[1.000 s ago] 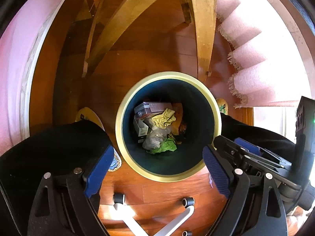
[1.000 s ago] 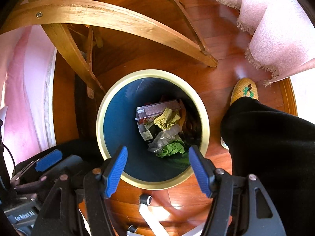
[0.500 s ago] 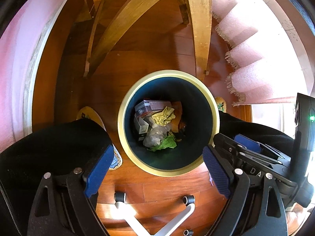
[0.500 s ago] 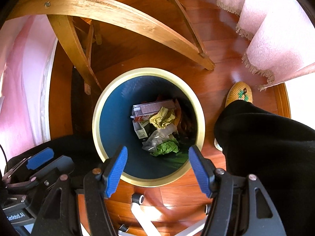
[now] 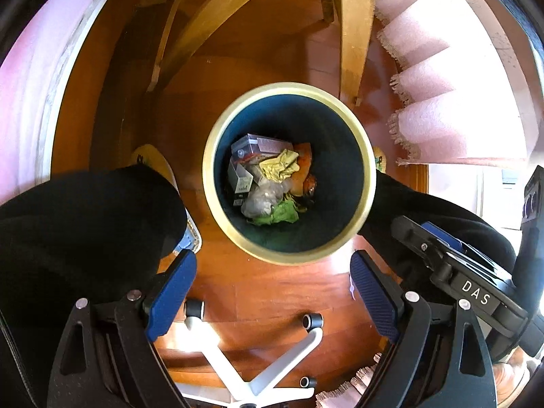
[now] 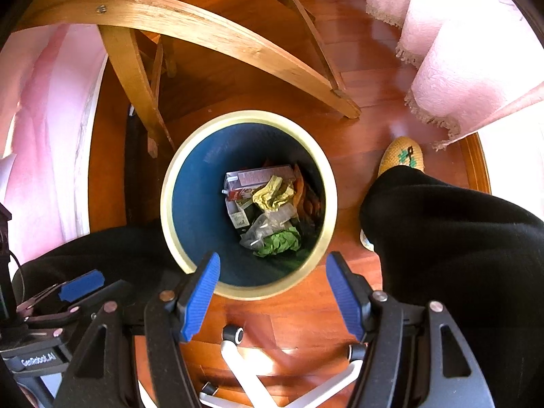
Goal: Collect trash
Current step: 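Raise both grippers from the bin back toward the table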
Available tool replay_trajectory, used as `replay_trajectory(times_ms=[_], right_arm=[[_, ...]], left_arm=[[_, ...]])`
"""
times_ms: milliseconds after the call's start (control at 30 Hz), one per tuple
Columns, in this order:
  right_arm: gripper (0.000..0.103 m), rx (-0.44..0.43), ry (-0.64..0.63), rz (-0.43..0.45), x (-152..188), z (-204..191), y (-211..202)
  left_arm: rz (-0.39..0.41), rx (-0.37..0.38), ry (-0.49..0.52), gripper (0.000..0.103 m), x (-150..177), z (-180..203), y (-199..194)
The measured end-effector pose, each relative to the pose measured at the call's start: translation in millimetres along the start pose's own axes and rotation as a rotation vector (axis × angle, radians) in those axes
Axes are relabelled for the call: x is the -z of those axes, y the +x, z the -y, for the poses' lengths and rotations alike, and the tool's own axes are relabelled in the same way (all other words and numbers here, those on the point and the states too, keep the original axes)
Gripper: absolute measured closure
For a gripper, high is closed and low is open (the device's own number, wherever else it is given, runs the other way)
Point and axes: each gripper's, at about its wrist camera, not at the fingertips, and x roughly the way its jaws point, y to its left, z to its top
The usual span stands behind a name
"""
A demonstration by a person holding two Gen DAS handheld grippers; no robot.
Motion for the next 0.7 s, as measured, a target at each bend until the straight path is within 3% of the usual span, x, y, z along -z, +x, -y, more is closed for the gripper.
replay_trajectory(times_ms=[167, 300, 467, 700], right_arm=[[0.038, -0.013, -0.052, 0.042, 13.7, -6.8, -25.3], [0.038, -0.02, -0.111, 0.121, 23.7, -14.4, -57.5], [0.038, -0.013, -0.175, 0.23, 33.0, -19.3, -100.3], [0.038, -0.085, -0.205, 0.357, 27.6, -23.8, -185.8]], left_arm=[[0.053, -0.03, 0.039, 0.013, 17.9, 7.5, -25.9], [0.155, -0.067, 0.073, 0.013, 29.7, 9.3, -65.2], [0.207, -0.101, 0.138, 0.013, 43.5, 19.0, -102.9], [0.354, -0.06, 0.257, 0.013, 51.2, 51.0, -180.3]])
